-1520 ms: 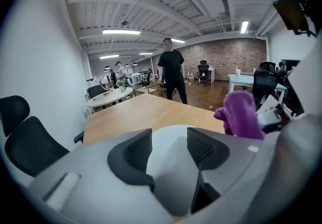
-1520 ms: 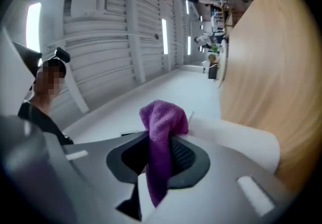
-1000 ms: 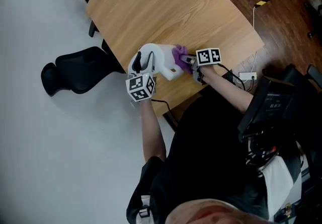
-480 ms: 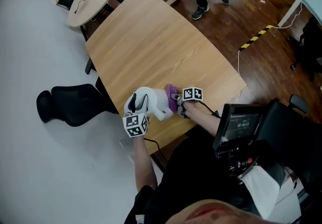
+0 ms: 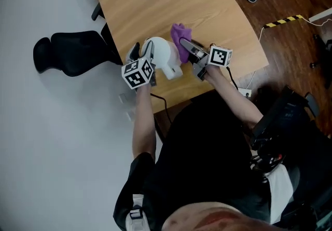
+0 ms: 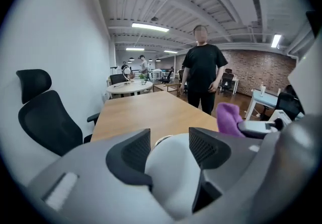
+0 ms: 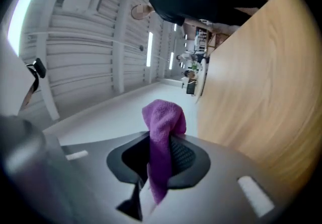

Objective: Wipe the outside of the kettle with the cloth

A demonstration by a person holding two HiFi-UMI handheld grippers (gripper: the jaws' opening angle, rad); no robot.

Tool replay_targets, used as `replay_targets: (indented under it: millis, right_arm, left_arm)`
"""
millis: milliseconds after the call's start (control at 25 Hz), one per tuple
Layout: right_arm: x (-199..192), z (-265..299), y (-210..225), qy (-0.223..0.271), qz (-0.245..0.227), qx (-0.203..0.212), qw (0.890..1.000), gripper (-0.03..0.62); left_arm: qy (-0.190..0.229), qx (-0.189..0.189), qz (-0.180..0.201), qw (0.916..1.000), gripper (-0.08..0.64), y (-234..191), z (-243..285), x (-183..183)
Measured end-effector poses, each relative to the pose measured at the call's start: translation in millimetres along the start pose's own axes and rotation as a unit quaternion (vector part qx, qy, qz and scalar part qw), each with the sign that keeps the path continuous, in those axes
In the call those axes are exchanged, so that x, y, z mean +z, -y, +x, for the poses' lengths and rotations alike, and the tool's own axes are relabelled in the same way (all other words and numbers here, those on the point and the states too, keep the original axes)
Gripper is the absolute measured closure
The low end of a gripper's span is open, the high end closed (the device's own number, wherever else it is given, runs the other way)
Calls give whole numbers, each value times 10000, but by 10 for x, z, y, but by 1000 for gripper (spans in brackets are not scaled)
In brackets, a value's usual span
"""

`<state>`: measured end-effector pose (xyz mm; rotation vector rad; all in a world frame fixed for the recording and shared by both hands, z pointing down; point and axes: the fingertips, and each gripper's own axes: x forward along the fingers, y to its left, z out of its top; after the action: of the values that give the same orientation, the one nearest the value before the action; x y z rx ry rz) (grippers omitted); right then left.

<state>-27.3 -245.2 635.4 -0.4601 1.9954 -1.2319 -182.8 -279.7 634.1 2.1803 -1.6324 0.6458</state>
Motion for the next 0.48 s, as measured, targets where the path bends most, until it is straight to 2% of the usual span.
replay_targets:
  millis: [40,80,200,280,360,440,480]
  right_arm:
    - [-111,50,-71,-112,-53,150,9998,525]
    - [-300,67,41,-250,130,31,9996,525]
    - [-668,26,699,-319,907,-720,9928,518]
    - [-845,-123,1238,-470,1226,-1478,9803,520]
    - [-1050,-321,1744,-713,1601,-2130,9612,522]
    - [-1221,-484,2061,-922,1873,-2510,9452,523]
    - [-1281,-538,2126,-976,1939,-2603,9408,523]
  left_arm:
    - [-151,66,-44,9999,219,10,-5,-116]
    - [-249,105,-59,9996,218,15,-13,-206]
    - [-251,104,14,9996,210,7,-28,-271]
    - [-161,-30,99,9998,207,11,-21,-253]
    - [-27,-169,200,9997,206,9,-5,-233]
    - [96,-342,318,9989,206,-4,17,-228]
    - [128,-473,394,9980,206,-8,30,-231]
